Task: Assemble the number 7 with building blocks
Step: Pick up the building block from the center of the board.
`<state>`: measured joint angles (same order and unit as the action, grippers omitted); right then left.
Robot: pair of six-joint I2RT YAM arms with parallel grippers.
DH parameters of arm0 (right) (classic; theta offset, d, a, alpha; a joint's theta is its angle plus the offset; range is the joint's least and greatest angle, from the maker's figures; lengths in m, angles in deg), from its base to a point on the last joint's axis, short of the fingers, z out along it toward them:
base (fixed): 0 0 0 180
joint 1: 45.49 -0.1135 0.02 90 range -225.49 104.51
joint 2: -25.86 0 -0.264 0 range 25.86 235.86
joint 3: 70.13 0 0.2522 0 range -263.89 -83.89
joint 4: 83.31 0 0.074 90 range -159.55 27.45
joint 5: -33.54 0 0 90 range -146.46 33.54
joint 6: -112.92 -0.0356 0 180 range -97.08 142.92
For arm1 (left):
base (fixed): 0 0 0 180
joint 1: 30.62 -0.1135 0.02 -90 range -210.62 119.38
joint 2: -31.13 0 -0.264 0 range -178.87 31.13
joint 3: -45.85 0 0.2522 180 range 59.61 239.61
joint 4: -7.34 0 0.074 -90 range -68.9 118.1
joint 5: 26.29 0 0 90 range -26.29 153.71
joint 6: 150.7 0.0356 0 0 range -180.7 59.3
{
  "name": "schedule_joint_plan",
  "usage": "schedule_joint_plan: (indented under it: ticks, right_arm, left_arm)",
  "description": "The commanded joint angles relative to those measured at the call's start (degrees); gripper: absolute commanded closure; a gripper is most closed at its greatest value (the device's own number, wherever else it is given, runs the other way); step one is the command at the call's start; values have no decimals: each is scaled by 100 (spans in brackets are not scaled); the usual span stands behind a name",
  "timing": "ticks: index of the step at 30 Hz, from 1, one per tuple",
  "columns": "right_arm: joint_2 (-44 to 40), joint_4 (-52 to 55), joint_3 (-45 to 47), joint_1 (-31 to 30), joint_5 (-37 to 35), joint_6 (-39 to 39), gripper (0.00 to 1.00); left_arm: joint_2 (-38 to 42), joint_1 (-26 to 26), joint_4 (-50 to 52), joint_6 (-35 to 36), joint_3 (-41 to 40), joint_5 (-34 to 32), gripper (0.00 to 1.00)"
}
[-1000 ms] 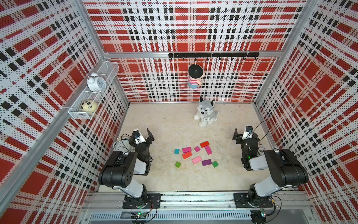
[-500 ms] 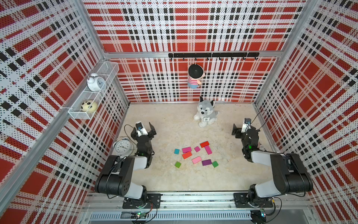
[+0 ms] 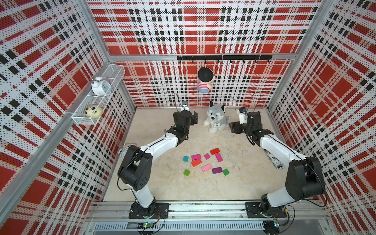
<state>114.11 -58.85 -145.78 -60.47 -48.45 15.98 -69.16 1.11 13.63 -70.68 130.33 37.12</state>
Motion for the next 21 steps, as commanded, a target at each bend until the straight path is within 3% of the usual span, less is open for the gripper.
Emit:
schedule_joint_plan:
  ticks: [1, 5, 11, 21]
  right_arm:
    - [124, 1032, -29, -380, 179, -197, 22]
    - [192, 1103, 188, -687, 344, -562, 29]
    - [366, 1384, 404, -1296, 14, -453, 31]
    - [614, 1784, 400, -1628, -152, -396, 39]
  left_arm:
    - [-178, 381, 1342, -651, 181, 342, 2]
    - [-239, 646, 1712, -1075, 97, 463, 1]
    - [-266, 831, 1825, -1605, -142, 1004, 5]
    - [-640, 981, 2310, -2039, -13, 1543, 13]
